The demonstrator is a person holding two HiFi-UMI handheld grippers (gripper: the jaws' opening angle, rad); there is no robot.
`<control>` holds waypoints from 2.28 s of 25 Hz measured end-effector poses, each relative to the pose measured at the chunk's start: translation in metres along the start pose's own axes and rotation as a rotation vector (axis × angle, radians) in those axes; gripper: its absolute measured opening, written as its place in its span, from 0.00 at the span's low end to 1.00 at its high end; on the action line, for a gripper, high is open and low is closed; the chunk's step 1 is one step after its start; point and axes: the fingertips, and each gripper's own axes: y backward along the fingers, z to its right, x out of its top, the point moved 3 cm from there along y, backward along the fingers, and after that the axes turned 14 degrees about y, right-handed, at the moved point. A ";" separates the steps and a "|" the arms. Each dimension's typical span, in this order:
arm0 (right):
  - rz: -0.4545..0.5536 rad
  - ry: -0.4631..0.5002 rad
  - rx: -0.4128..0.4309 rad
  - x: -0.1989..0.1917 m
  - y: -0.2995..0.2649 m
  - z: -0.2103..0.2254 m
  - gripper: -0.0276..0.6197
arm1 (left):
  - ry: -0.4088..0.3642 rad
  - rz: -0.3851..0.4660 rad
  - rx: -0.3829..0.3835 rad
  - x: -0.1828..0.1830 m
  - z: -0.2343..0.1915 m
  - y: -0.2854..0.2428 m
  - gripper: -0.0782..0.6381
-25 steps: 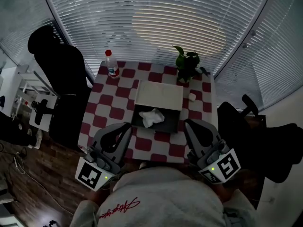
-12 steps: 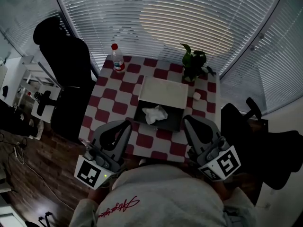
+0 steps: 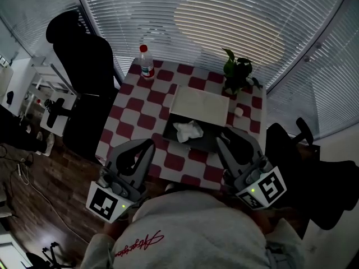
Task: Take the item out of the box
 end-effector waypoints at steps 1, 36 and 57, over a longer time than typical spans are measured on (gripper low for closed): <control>-0.001 -0.002 0.004 -0.001 -0.001 -0.001 0.17 | -0.001 0.001 0.004 0.000 0.000 0.001 0.13; -0.138 -0.023 0.127 -0.059 -0.041 -0.022 0.24 | -0.019 0.004 0.100 0.002 -0.005 0.029 0.13; -0.238 -0.024 0.165 -0.101 -0.057 -0.025 0.24 | -0.033 0.001 0.140 0.004 -0.008 0.038 0.13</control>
